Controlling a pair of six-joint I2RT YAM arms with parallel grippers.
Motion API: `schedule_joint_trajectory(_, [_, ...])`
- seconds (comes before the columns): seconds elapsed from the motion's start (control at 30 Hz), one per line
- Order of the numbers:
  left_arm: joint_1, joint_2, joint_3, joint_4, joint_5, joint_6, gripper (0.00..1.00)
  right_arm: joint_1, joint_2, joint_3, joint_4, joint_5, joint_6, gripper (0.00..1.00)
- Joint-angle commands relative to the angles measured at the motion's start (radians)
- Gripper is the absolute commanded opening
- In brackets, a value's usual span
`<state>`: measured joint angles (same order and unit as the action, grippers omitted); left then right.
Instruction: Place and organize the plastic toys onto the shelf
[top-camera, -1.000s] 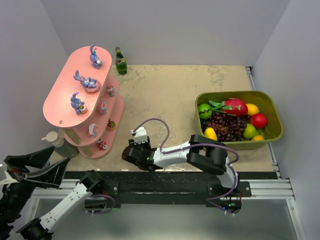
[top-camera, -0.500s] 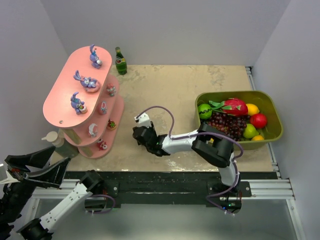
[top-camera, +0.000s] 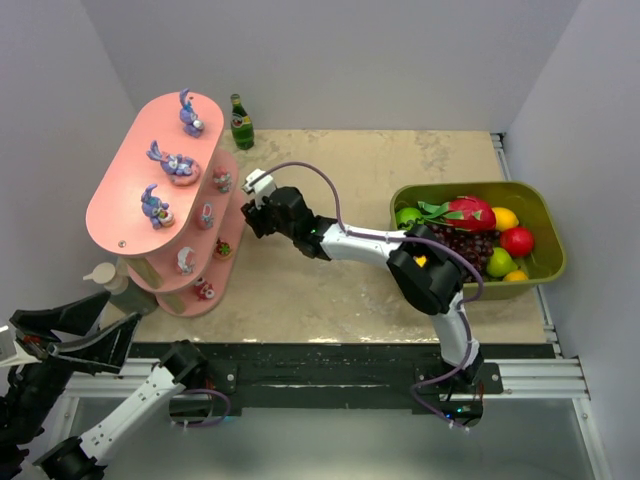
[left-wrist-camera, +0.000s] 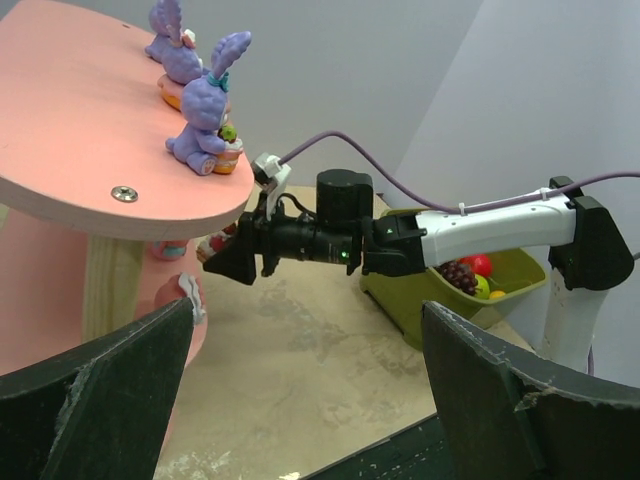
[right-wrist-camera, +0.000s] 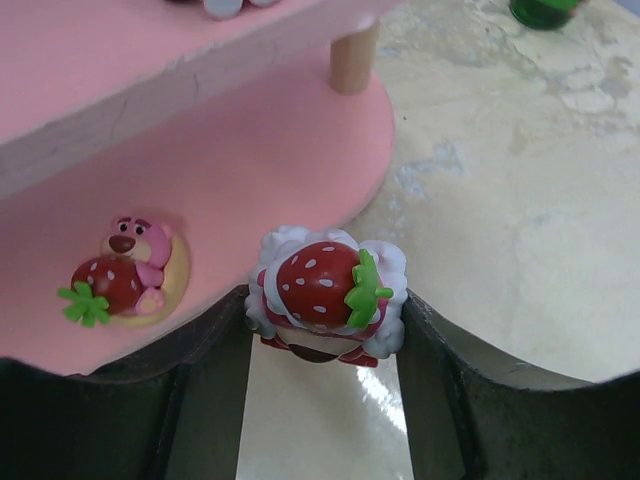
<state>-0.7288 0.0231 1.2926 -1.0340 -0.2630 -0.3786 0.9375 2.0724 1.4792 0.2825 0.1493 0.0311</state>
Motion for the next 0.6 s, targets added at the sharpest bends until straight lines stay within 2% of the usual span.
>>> schedule_joint_trajectory(0.0, [0.005, -0.003, -0.009, 0.023, -0.013, 0.026, 0.99, -0.028, 0.072, 0.118, -0.008, -0.148, -0.137, 0.0])
schedule_joint_trajectory(0.33, [0.005, -0.002, -0.03, 0.025, -0.031, 0.038, 0.99, -0.052, 0.199, 0.271, -0.022, -0.298, -0.171, 0.0])
schedule_joint_trajectory(0.57, [0.003, 0.005, -0.03, 0.034, -0.028, 0.044, 0.99, -0.052, 0.244, 0.28, 0.02, -0.333, -0.157, 0.0])
